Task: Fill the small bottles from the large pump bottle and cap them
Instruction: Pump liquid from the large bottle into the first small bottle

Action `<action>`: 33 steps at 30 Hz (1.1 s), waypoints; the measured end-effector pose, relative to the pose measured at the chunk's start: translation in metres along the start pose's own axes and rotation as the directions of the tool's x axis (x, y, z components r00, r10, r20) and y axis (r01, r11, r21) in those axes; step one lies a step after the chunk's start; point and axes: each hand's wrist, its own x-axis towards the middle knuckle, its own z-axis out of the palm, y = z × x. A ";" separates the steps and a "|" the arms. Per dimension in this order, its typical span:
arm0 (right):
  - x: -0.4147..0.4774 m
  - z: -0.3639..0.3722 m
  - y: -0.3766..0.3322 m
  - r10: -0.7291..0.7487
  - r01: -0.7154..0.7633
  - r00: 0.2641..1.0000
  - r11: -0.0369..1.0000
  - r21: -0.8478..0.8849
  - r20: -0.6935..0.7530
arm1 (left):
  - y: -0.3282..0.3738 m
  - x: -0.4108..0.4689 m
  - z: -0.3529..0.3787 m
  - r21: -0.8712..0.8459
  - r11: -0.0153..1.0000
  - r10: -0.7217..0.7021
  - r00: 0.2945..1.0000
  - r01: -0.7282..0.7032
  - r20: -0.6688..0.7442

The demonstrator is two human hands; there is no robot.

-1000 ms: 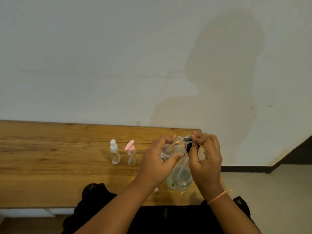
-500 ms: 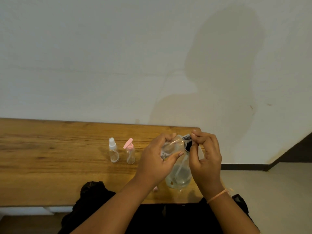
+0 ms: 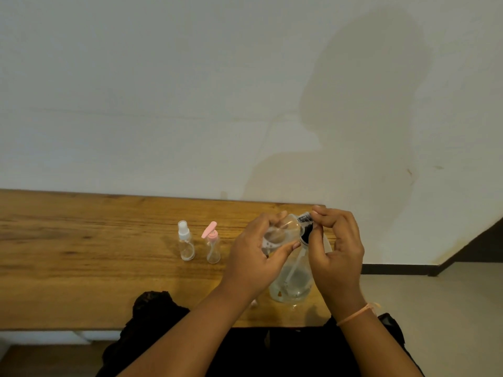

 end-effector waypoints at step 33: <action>0.001 -0.006 -0.006 -0.066 0.068 0.998 0.989 -0.129 0.014 | -0.005 -0.003 0.002 -0.014 0.998 0.054 0.998 -0.055 -0.030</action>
